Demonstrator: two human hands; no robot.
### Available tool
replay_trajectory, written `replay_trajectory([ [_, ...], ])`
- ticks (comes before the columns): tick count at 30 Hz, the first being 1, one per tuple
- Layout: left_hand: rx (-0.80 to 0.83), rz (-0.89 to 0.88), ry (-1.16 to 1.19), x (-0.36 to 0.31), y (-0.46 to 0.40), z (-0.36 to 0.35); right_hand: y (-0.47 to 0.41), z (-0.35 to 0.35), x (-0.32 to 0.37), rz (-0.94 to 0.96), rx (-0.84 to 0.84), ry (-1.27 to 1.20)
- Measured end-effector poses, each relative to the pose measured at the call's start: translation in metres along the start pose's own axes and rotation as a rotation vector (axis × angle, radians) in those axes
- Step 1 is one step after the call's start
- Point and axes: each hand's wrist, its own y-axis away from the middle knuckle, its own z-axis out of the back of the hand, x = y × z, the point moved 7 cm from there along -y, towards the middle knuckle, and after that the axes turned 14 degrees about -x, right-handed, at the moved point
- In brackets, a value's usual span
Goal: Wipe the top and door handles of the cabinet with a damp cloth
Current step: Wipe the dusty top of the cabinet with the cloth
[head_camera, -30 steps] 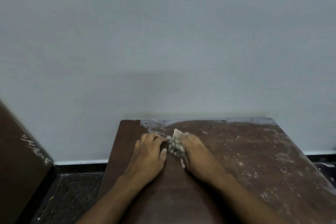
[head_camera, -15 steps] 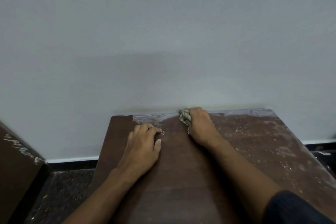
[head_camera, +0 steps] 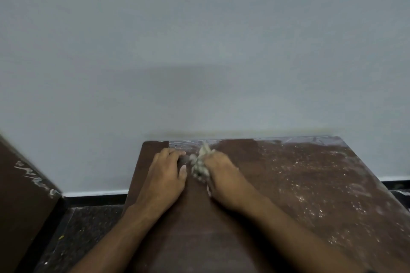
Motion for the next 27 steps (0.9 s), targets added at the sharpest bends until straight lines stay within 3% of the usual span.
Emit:
replay_trajectory([
  [2, 0.01, 0.02, 0.017, 0.003, -0.001, -0.001, 0.003, 0.007, -0.001, 0.066, 0.009, -0.029],
  [6, 0.027, 0.093, 0.04, 0.008, -0.001, -0.001, -0.032, 0.032, -0.055, -0.195, -0.115, 0.092],
  [8, 0.036, 0.113, 0.051, 0.008, 0.002, 0.0, -0.033, 0.029, -0.048, -0.226, -0.12, 0.121],
  [14, 0.017, 0.118, 0.11, 0.011, 0.002, 0.004, 0.028, -0.003, 0.032, 0.135, 0.049, -0.03],
  [16, -0.004, 0.071, 0.105, 0.01, 0.006, 0.009, 0.026, -0.003, 0.021, 0.13, 0.086, -0.009],
  [19, -0.031, -0.016, 0.03, 0.008, 0.015, 0.02, -0.007, 0.008, -0.006, 0.004, -0.008, 0.011],
  [22, -0.055, 0.047, -0.007, 0.023, 0.018, 0.032, -0.027, 0.004, -0.01, -0.078, -0.059, 0.08],
  [27, -0.098, 0.104, -0.01, 0.043, 0.022, 0.046, 0.027, -0.026, 0.052, 0.156, 0.04, -0.044],
])
